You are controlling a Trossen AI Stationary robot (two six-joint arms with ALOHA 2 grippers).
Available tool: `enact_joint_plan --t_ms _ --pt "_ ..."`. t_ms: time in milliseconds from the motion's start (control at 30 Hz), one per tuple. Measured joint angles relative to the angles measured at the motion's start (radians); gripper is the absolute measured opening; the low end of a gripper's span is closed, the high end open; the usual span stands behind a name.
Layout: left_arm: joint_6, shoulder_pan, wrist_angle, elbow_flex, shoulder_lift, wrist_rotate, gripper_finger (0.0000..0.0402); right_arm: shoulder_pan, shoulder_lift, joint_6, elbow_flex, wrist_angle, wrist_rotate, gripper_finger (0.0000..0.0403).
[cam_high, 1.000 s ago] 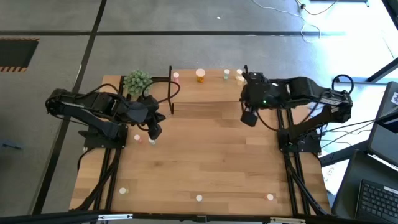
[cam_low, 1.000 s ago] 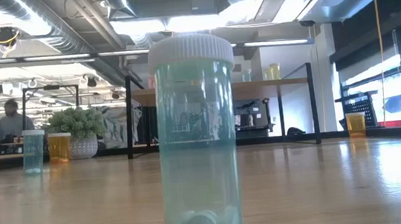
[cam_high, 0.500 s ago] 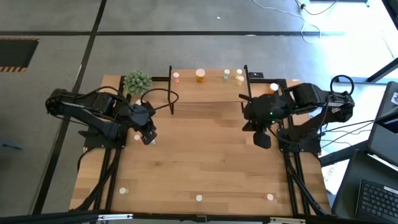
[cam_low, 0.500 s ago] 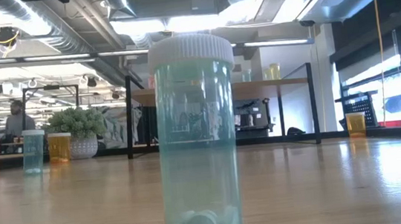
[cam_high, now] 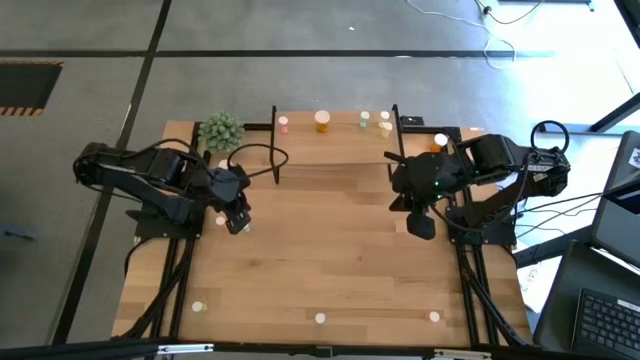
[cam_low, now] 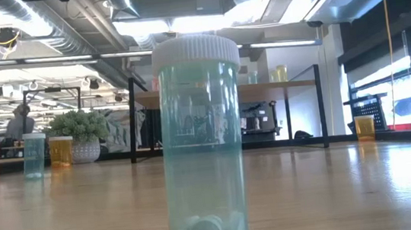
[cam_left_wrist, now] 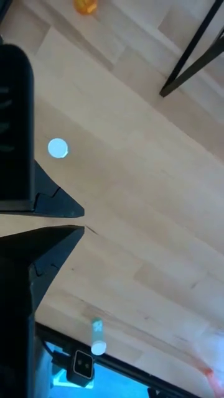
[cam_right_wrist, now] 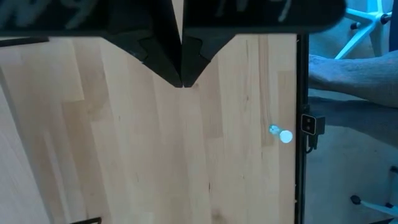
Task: Pick and place medicine bottles onto shelf by color
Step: Put the bottom blue medicine bottle on the shelf
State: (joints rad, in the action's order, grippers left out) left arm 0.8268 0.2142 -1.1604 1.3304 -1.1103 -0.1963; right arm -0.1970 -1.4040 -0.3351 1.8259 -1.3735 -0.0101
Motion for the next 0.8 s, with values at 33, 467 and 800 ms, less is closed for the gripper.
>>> enact_joint_plan --t_ms 33,467,800 --pt "0.000 0.000 -0.002 0.000 0.000 -0.001 0.0027 0.000 0.000 0.000 0.000 0.000 0.000 0.0007" --pt "0.002 0.000 -0.013 0.000 -0.007 -0.002 0.0014 0.000 0.000 0.006 0.000 0.000 0.016 0.0009" --pt "0.030 -0.005 -0.015 0.000 -0.025 0.059 0.0080 0.000 0.000 0.006 0.000 0.000 0.016 0.0009"
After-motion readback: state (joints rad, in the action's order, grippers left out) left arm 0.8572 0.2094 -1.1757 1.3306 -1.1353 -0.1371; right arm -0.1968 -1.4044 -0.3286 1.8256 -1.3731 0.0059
